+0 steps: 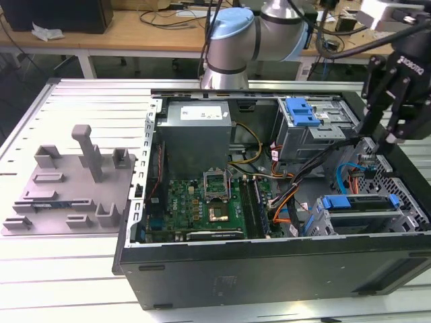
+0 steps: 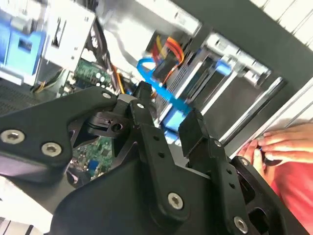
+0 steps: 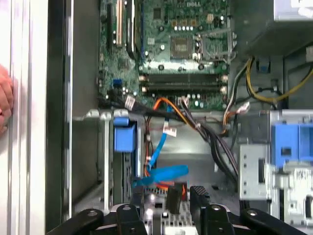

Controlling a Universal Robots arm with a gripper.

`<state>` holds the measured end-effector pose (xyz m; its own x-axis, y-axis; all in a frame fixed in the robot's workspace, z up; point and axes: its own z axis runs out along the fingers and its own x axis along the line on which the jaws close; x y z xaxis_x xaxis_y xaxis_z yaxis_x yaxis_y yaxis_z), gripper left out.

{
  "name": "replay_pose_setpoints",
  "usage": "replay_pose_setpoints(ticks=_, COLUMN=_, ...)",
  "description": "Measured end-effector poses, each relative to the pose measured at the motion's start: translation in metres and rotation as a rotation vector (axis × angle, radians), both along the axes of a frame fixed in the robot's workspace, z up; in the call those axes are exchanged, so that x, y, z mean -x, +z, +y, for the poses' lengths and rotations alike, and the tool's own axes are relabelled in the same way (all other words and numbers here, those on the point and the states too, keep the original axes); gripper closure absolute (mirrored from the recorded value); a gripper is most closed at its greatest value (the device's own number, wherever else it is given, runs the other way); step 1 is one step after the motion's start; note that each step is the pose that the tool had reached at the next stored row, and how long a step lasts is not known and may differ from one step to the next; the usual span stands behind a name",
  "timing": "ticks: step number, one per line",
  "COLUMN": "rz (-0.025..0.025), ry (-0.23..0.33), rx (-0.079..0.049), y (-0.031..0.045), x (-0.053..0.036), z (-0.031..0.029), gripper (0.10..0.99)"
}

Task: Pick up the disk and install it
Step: 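Insert the first disk wire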

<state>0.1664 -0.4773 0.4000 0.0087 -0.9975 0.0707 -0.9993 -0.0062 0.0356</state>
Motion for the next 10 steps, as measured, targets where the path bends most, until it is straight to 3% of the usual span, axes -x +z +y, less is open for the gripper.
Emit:
replay_pose_setpoints(ticks=1, rz=0.0000, ry=0.000, rx=0.003, y=-0.0005, x=-0.0015, z=0.0018, gripper=0.580)
replay_pose_setpoints(ticks=2, rz=-0.0015, ry=0.000, rx=0.016, y=-0.0005, x=-0.0015, z=0.0052, gripper=0.580)
replay_pose_setpoints(ticks=6, rz=-0.0176, ry=0.000, rx=0.088, y=-0.0006, x=-0.0015, z=0.0136, gripper=0.580)
replay_pose_setpoints(ticks=7, rz=-0.0247, ry=0.000, rx=0.117, y=-0.0004, x=-0.0016, z=0.0176, gripper=0.580)
replay_pose_setpoints(ticks=8, rz=-0.0295, ry=0.000, rx=0.133, y=-0.0007, x=-0.0015, z=0.0218, gripper=0.580)
replay_pose_setpoints(ticks=9, rz=-0.0322, ry=0.000, rx=0.140, y=-0.0007, x=-0.0015, z=0.0253, gripper=0.580)
replay_pose_setpoints(ticks=10, rz=-0.0364, ry=-0.001, rx=0.147, y=-0.0015, x=-0.0014, z=0.0345, gripper=0.580)
